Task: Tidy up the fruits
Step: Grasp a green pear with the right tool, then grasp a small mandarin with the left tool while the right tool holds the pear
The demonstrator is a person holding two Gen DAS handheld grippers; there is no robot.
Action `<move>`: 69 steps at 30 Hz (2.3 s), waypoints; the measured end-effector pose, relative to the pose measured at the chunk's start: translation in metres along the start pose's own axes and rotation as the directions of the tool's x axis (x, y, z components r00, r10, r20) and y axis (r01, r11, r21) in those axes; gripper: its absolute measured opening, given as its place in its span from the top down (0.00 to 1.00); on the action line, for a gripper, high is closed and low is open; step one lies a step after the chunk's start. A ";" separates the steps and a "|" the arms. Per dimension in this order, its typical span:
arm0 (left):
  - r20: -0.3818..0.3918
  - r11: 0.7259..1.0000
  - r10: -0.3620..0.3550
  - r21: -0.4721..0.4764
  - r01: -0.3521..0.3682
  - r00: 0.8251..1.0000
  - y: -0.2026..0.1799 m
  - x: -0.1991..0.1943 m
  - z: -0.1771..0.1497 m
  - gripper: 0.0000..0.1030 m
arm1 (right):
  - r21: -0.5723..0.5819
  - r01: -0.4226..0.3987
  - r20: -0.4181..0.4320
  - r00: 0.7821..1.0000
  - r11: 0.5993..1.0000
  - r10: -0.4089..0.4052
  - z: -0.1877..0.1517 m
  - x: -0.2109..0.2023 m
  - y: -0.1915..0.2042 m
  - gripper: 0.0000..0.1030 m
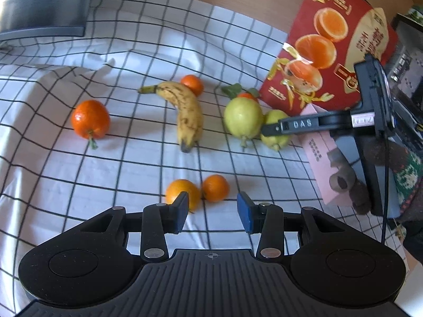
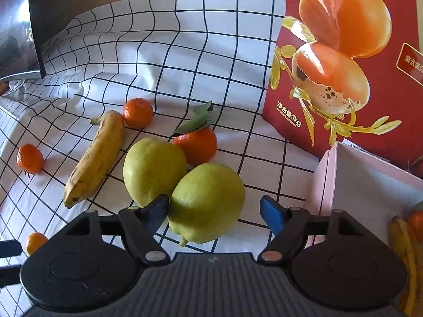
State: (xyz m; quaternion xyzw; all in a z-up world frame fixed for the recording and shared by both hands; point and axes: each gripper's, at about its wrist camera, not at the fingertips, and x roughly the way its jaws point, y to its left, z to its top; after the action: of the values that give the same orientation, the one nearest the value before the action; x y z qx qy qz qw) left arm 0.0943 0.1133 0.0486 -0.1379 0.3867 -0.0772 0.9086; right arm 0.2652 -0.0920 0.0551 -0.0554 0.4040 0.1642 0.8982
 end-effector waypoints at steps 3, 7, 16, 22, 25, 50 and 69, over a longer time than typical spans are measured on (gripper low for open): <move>-0.008 1.000 -0.002 0.006 0.002 1.000 -0.002 0.001 -0.002 0.57 | -0.038 -0.018 -0.011 1.000 0.999 0.018 0.001 -0.005 0.005 0.41; -0.005 1.000 -0.004 0.001 0.004 1.000 -0.003 0.000 -0.003 0.57 | -0.082 -0.016 -0.017 1.000 0.996 0.015 -0.004 -0.010 0.013 0.41; -0.004 1.000 -0.021 0.015 0.021 1.000 -0.009 -0.002 -0.004 0.57 | -0.175 -0.142 -0.022 0.990 0.974 0.140 -0.038 -0.057 0.043 0.47; -0.013 0.999 -0.043 0.029 0.043 0.999 -0.019 0.002 -0.005 0.57 | -0.278 -0.155 -0.003 0.987 0.948 0.161 -0.068 -0.080 0.056 0.49; -0.021 0.998 -0.053 0.043 0.054 0.998 -0.024 0.002 -0.006 0.57 | -0.248 -0.171 0.021 0.983 0.954 0.182 -0.069 -0.081 0.049 0.49; -0.058 0.988 -0.077 0.126 0.084 0.995 -0.033 0.011 -0.006 0.57 | -0.174 -0.145 0.087 0.983 0.974 0.162 -0.073 -0.057 0.043 0.41; -0.028 0.976 0.164 0.152 -0.157 0.986 -0.009 0.010 0.003 0.57 | -0.214 -0.129 0.119 0.980 0.968 0.157 -0.093 -0.100 0.055 0.44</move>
State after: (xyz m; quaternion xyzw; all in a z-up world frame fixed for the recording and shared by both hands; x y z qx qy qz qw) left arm 0.1031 0.1026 0.0461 -0.0361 0.4080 -0.0351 0.9116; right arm 0.1186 -0.0865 0.0689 -0.1074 0.3263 0.2730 0.8986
